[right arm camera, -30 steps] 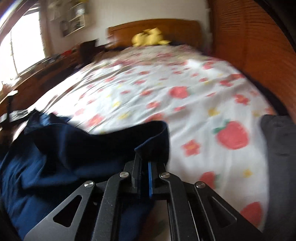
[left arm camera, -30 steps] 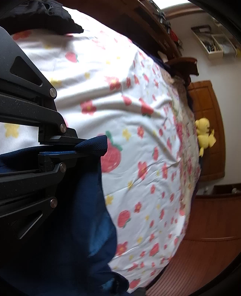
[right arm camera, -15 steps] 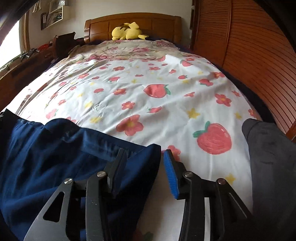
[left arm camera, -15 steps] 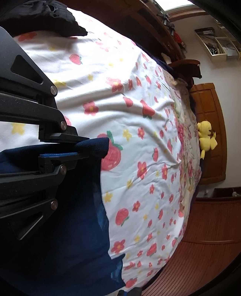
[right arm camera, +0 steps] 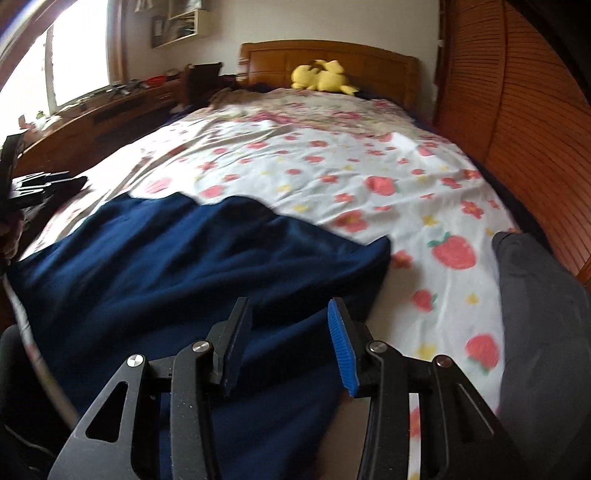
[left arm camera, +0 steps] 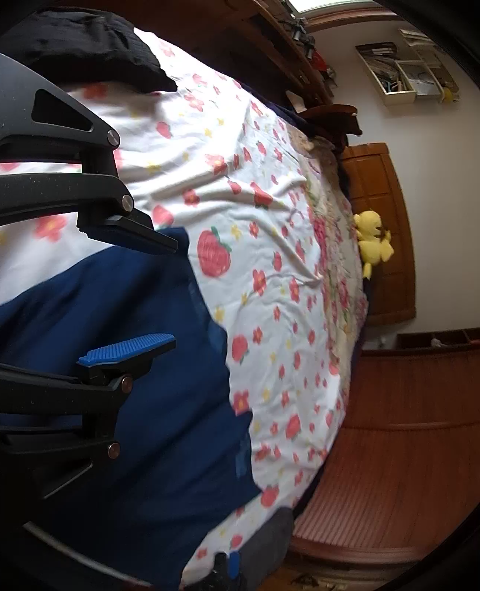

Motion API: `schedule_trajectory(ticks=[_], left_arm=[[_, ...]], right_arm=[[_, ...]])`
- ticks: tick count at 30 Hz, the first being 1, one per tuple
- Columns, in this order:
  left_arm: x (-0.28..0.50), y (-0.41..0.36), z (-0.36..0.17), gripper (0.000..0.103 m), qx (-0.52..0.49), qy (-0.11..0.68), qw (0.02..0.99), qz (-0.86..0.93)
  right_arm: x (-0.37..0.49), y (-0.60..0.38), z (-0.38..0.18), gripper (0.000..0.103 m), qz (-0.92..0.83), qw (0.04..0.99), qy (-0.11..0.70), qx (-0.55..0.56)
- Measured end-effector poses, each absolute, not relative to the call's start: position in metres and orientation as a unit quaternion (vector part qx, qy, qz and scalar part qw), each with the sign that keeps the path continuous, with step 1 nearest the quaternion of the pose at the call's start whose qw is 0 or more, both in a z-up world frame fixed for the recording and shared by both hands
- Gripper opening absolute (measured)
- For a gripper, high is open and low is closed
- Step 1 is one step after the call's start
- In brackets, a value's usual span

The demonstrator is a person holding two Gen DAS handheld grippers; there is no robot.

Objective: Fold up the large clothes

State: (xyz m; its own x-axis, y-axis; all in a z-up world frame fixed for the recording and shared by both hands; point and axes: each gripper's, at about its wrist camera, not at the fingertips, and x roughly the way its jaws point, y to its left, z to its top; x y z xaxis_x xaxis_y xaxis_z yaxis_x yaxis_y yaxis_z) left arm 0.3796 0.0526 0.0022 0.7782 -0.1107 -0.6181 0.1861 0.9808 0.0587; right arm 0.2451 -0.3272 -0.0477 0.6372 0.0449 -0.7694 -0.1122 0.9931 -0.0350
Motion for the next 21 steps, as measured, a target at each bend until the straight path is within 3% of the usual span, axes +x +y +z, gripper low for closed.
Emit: schedule_trajectory(ticks=[3, 21], left_arm=[[0.349, 0.052, 0.005, 0.047, 0.047, 0.319, 0.942, -0.090], [0.251, 0.033, -0.009, 0.047, 0.017, 0.325, 0.942, -0.084]], right_arm=[[0.229, -0.314, -0.051, 0.064, 0.060, 0.902, 0.427, -0.021], [0.195, -0.303, -0.123, 0.064, 0.060, 0.856, 0.513, -0.028]])
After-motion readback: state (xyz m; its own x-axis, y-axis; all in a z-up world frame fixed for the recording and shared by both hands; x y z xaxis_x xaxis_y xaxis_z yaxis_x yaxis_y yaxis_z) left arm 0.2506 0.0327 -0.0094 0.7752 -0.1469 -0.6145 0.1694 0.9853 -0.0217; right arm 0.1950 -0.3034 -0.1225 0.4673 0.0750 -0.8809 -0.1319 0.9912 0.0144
